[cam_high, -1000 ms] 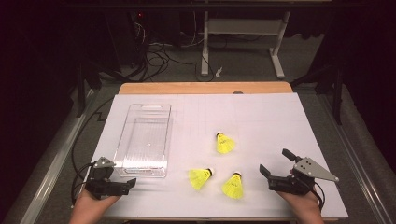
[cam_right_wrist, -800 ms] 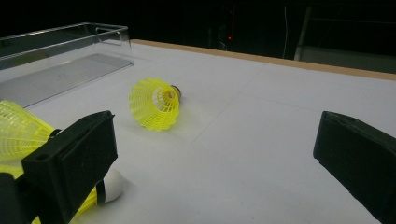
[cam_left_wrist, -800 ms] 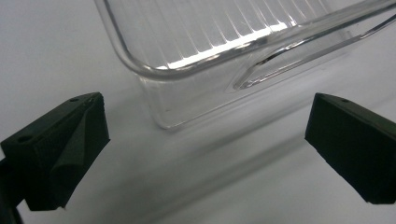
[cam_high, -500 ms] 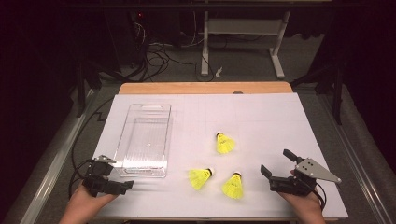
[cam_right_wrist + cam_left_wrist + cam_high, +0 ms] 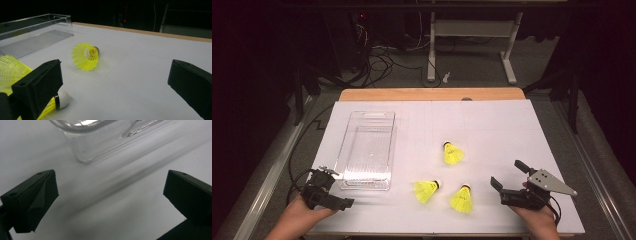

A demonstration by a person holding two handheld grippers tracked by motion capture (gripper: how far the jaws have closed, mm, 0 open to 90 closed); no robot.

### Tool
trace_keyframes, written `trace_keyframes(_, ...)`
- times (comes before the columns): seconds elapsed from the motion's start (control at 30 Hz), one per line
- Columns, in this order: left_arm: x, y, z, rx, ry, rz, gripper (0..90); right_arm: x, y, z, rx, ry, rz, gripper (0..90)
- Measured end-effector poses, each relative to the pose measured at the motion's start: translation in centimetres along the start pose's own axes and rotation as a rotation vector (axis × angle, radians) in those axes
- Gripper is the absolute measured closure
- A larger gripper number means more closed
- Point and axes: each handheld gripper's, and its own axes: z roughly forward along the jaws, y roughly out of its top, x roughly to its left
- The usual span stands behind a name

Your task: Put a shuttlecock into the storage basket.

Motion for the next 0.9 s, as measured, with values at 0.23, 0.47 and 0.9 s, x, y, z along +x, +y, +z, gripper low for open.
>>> trace_keyframes(0.23, -0.31, 0.42, -0.33, 0.058, -0.002, 0.019, 0.8, 0.05, -0.02, 0.0, 0.002, 0.0, 0.001, 0.2)
trace_keyframes(0.47, -0.49, 0.73, -0.96, 0.109, -0.001, 0.024, 0.8, 0.0, 0.01, -0.08, -0.001, 0.001, 0.001, 0.2)
trace_keyframes(0.9, -0.36, 0.8, -0.46, 0.173, -0.011, 0.025, 0.9, 0.05, -0.02, -0.08, 0.0, 0.0, 0.001, 0.2)
